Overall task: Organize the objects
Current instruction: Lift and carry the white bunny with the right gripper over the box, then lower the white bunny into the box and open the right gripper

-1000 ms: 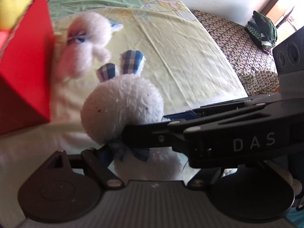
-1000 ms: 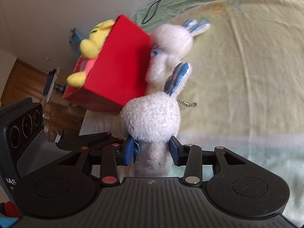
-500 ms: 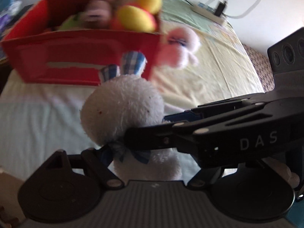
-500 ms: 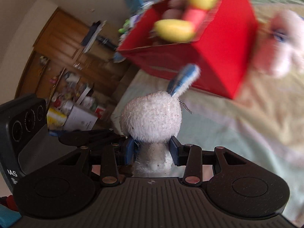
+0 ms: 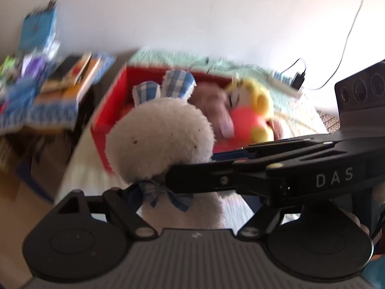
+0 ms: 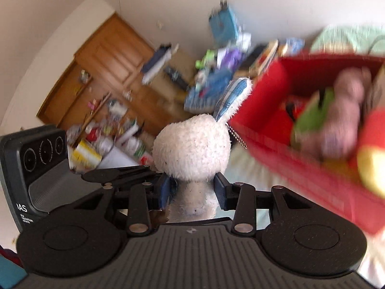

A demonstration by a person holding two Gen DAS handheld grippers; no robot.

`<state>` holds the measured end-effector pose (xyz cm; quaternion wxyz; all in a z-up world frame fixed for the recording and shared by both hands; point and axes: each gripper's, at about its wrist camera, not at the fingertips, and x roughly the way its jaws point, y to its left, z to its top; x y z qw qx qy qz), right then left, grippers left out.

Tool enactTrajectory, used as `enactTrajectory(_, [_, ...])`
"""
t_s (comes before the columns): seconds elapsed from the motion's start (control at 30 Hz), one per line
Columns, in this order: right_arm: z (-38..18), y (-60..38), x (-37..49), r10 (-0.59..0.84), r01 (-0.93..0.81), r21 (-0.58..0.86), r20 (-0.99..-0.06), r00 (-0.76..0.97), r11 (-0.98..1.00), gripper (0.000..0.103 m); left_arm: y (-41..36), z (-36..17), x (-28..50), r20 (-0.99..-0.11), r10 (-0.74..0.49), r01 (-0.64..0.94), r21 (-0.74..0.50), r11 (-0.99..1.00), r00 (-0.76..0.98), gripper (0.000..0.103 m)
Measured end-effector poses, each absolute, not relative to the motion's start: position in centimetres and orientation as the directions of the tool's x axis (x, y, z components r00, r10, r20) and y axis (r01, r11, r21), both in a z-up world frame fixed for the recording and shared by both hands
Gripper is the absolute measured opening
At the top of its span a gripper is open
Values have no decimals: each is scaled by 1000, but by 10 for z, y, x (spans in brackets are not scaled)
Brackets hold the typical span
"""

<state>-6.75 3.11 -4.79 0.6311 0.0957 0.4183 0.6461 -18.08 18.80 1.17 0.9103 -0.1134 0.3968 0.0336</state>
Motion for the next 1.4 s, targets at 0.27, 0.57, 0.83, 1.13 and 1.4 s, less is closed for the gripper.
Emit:
enactTrajectory(0.27, [-32, 68, -46, 922, -714, 629, -382, 60, 307, 42, 253, 17, -118, -668, -152, 34, -186, 982, 729, 81])
enactTrajectory(0.57, [-57, 83, -6, 864, -596, 644, -466, 192, 480, 42, 288, -23, -52, -707, -263, 101, -263, 960, 657, 81])
enactTrajectory(0.83, [-79, 107, 10, 807, -568, 613, -567, 166, 549, 41, 301, -54, -33, -764, -269, 67, -285, 956, 587, 80])
enactTrajectory(1.13, [-86, 107, 13, 765, -514, 609, -624, 160, 604, 41, 294, -57, -30, -786, -231, 81, -226, 971, 574, 83])
enactTrajectory(1.4, [-93, 116, 17, 721, -488, 577, -672, 171, 654, 37, 295, -56, -39, -789, -224, 77, -220, 972, 572, 90])
